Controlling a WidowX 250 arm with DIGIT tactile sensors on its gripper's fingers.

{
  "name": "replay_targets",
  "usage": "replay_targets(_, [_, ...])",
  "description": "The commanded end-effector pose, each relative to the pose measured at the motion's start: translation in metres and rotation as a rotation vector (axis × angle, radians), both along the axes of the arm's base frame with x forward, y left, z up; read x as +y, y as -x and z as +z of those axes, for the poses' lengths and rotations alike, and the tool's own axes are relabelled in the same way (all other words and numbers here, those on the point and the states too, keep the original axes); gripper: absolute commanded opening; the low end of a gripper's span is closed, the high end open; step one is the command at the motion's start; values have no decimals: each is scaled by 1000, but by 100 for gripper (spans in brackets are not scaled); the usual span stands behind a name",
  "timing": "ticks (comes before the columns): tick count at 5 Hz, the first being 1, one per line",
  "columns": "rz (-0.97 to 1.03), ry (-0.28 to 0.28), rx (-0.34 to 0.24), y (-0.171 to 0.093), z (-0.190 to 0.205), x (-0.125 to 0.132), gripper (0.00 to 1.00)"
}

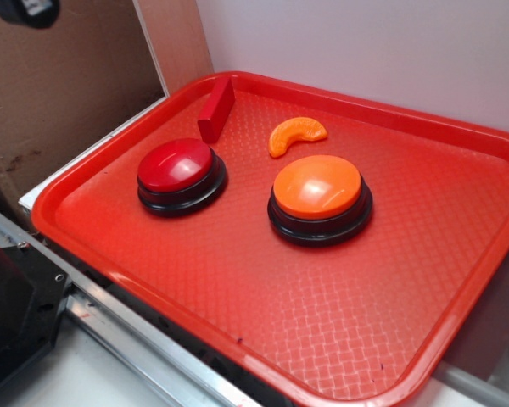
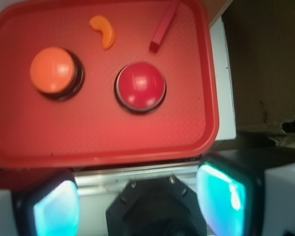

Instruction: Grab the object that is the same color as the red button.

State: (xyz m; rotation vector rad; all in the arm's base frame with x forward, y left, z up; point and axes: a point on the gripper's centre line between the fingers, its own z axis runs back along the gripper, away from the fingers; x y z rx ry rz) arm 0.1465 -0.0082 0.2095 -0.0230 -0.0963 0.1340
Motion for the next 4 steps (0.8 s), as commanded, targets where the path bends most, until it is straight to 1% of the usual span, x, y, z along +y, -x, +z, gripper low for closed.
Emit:
replay_targets(1, [113,-22,-59,-31,-18,12,100])
replay_targets(2, [229,-76,-87,-56,-38,21,100])
replay_targets(3, [329,-64,-102,-76,-56,33,100])
replay_targets(4, [498,-76,-160,-101,-80,46,100])
